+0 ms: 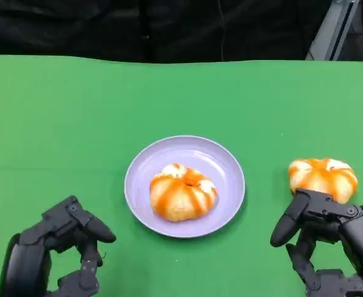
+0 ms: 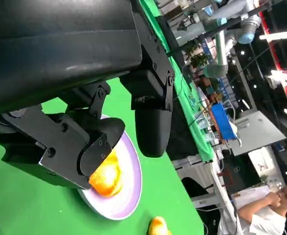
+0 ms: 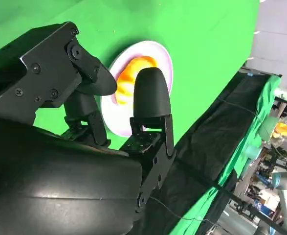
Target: Grasp the bread from the table and place it into the plate.
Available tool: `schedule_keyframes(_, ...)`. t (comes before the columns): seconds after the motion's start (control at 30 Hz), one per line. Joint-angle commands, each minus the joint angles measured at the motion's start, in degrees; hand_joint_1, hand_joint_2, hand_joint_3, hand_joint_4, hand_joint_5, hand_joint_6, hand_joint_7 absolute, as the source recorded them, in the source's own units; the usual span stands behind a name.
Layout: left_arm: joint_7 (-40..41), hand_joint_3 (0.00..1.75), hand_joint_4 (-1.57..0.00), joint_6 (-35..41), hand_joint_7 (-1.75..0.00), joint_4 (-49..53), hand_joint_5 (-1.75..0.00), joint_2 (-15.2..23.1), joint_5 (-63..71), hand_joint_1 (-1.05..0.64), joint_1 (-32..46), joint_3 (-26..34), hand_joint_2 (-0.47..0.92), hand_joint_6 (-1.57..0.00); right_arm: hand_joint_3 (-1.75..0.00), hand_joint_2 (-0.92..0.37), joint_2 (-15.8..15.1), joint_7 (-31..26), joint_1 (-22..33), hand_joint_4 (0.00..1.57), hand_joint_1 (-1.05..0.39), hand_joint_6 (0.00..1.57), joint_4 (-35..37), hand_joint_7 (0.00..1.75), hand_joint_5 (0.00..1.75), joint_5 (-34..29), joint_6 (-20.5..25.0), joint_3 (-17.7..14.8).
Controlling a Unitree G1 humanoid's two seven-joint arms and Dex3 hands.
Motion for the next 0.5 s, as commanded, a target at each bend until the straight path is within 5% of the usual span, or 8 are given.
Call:
schedule_keyframes(0.03, -0.76, 1.30, -0.80, -0.90, -1.50, 1.22, -1.75, 0.53, -1.76, 0.05, -0.61, 0.91, 0.47, -0.75, -1.19, -0.41, -0.61, 0.00, -0.20, 0.78, 0.07, 0.70, 0.72, 1.38, 1.60, 0.24, -0.61, -0.41)
schedule_keyframes(0.5, -0.67, 1.31, -0.82, -3.49, -1.47, 3.37, -1.69, 1.07, -0.80, 0.04, -1.58, 2.18, 0.45, -0.77, -1.20, -0.43, 0.05, -0.47, 0.02, 0.79, 0.10, 0.71, 0.56, 1.40, 1.65, -0.12, -0.02, 0.93)
